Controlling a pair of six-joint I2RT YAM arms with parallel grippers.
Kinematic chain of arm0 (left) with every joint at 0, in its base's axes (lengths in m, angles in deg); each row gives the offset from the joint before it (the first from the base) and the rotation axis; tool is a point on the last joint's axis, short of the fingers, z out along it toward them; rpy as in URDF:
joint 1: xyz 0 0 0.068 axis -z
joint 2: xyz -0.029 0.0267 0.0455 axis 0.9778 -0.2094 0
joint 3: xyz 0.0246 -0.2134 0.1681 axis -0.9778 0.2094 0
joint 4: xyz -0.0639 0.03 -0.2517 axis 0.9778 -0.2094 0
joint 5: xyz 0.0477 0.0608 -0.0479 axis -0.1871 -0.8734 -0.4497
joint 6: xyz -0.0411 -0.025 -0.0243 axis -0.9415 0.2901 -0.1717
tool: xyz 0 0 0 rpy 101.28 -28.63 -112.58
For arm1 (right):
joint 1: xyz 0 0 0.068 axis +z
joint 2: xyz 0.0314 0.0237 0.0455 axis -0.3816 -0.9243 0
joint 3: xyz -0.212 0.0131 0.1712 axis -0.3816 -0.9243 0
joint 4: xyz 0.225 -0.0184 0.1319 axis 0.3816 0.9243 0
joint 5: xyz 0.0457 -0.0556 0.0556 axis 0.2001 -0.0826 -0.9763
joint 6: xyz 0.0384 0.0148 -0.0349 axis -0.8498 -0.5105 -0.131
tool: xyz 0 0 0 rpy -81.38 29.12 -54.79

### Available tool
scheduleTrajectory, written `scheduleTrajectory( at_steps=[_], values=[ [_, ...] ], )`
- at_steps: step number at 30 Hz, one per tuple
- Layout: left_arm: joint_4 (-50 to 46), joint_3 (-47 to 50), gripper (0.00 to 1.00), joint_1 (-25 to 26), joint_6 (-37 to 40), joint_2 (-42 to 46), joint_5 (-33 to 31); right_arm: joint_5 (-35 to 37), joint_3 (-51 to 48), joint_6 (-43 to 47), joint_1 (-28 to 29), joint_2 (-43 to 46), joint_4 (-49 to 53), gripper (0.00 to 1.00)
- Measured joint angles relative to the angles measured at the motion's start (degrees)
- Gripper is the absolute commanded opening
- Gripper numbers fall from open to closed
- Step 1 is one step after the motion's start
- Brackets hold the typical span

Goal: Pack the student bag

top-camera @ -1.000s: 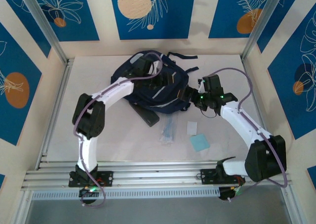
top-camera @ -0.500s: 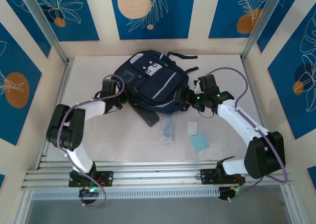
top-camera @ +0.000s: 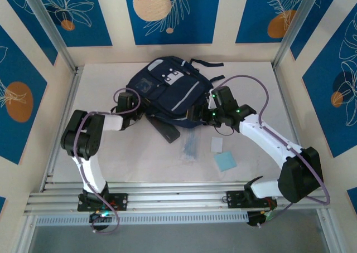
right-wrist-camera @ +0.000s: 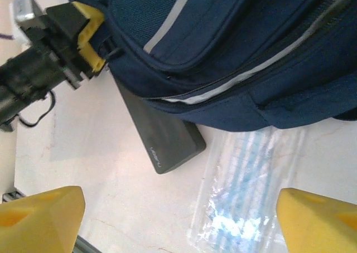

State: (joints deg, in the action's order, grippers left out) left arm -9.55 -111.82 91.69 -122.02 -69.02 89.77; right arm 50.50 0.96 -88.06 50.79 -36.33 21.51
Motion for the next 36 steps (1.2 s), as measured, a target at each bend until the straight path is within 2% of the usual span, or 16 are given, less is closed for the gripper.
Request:
scheduleTrajectory(
  at_steps=[2,3,7,11,16,18,31,36],
  values=[
    [2.29,-0.79,0.04,0.00,-0.46,-0.76,-0.13,-0.59,0.00,-0.11,1.66,-0.15,-1.07,0.84],
    [3.08,-0.81,0.00,0.02,-0.94,-0.79,-0.26,-0.83,0.00,-0.42,2.64,-0.39,-1.77,0.83],
    [3.58,0.37,0.00,1.07,-1.75,0.52,-1.38,-1.73,0.00,-2.51,7.23,-3.17,-5.42,0.80],
    [1.88,3.06,0.00,3.63,-2.80,5.84,-4.20,-0.74,0.00,-4.76,11.87,-7.28,-9.79,0.77],
    [0.09,4.87,0.00,8.15,-4.28,11.78,-8.59,3.19,2.47,-7.91,17.33,-13.55,-14.29,0.60],
    [0.02,5.40,0.00,9.46,-4.79,12.79,-9.73,4.72,3.80,-9.35,18.27,-16.00,-16.02,0.56],
    [-1.16,7.08,0.00,14.45,-7.96,13.31,-14.78,24.96,9.25,-11.72,20.94,-29.68,-19.61,0.54],
    [-0.37,7.65,0.00,15.54,-9.79,13.31,-16.59,31.19,11.06,-13.31,22.10,-33.14,-19.87,0.48]
  ],
)
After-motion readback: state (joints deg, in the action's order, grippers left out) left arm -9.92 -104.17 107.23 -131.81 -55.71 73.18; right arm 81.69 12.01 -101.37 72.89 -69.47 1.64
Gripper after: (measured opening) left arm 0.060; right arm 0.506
